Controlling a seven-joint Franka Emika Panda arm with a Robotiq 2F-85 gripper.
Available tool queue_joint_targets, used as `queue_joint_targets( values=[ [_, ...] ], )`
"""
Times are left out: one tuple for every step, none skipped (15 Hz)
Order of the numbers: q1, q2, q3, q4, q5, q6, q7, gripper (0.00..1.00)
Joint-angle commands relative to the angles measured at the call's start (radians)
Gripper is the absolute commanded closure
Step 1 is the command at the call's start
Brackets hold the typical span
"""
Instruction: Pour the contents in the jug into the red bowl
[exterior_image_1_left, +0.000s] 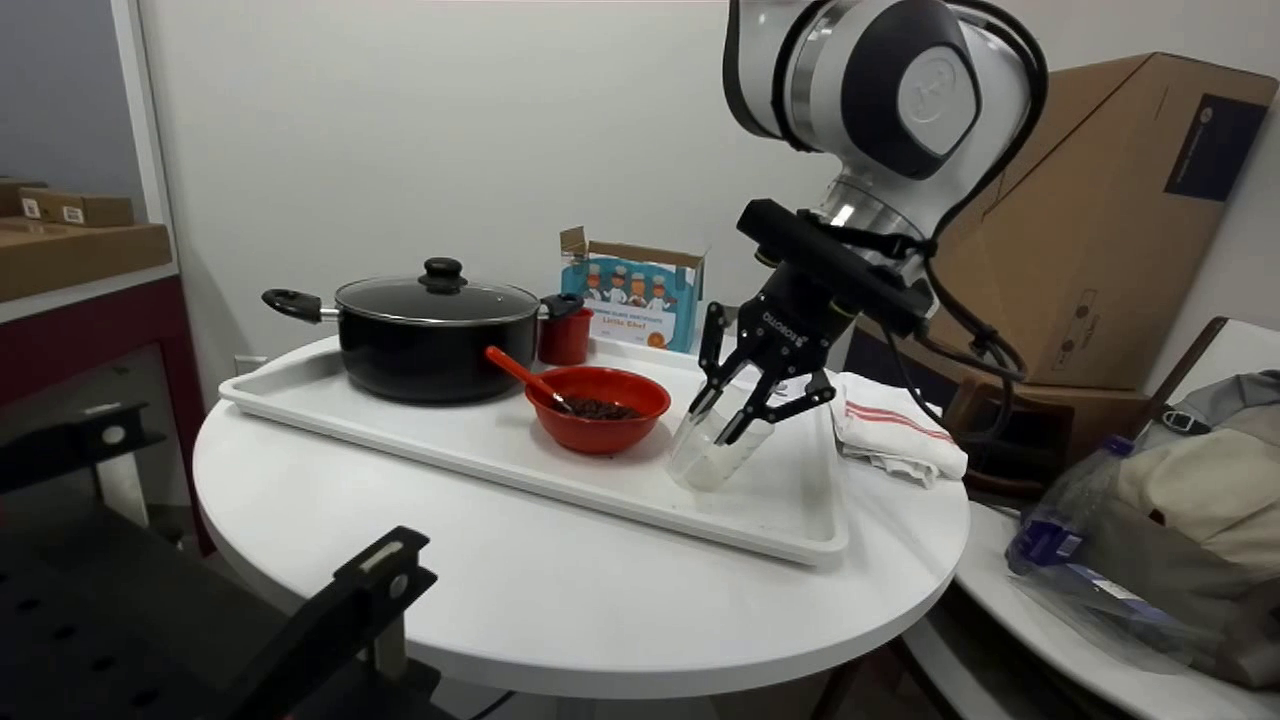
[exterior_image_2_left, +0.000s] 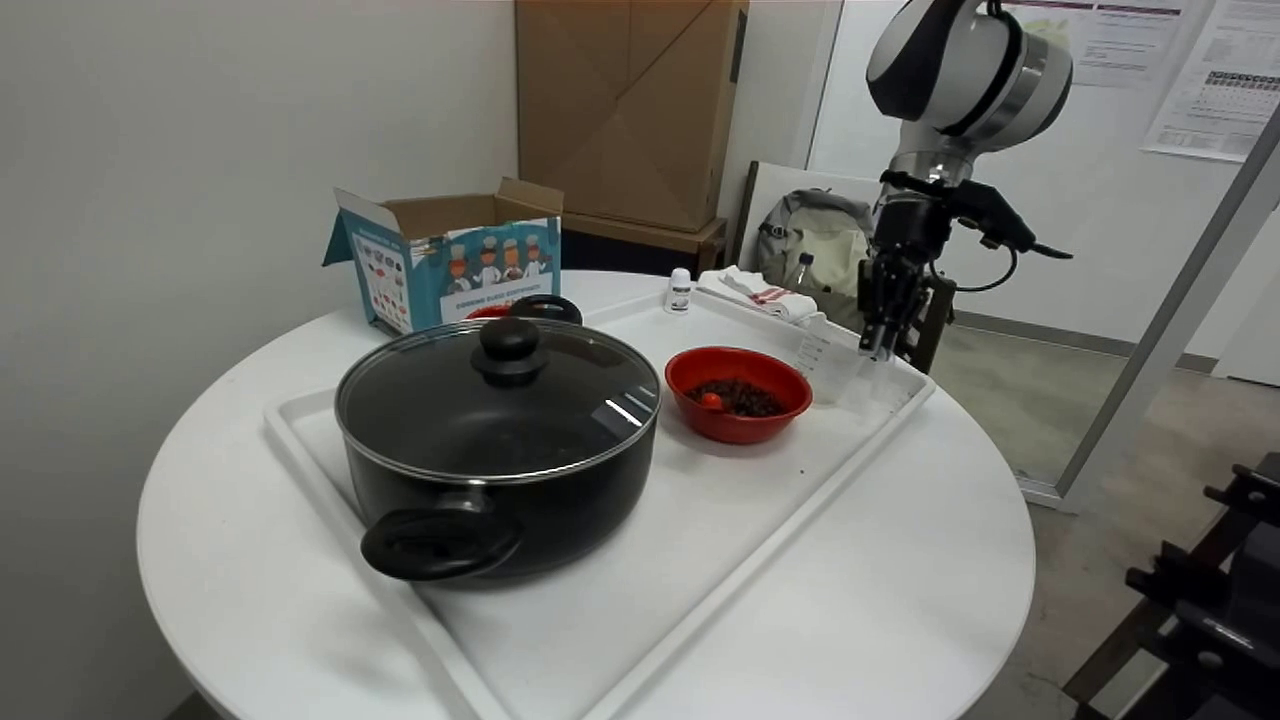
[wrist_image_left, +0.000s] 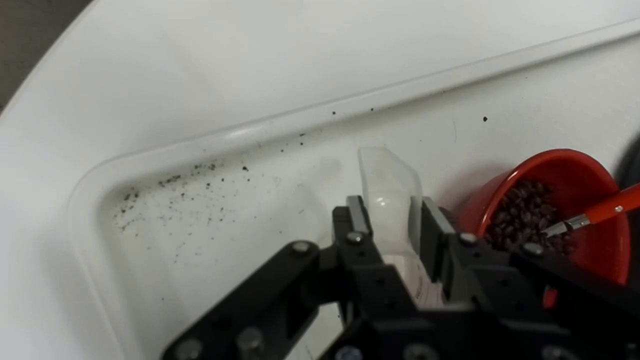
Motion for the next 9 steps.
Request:
queue_joint_targets(
  values=[
    [0.059,0.008,-0.038,-0.006,-0.091,0.053,0.039,0.89],
    [0.072,0.009,-0.045,-0.008,-0.119,0.06,0.052,0.89],
    [0.084,0.009,-0.052,-0.009,-0.144,0.062,0.071,0.87],
    [0.095,0.006,-0.058,-0.011,-0.168,0.063,0.087,0.47],
    [0.106,0.002,-0.065,-0.012,-0.191,0.059,0.106,0.45],
    [0.115,-0.001,-0.071,-0.013,-0.213,0.056,0.124,0.4],
    [0.124,-0.01,-0.079,-0.021,-0.234,0.054,0.146,0.32],
    [0.129,-0.024,-0.083,-0.035,-0.242,0.05,0.165,0.26],
    [0.129,-0.048,-0.081,-0.059,-0.239,0.058,0.18,0.17]
  ],
)
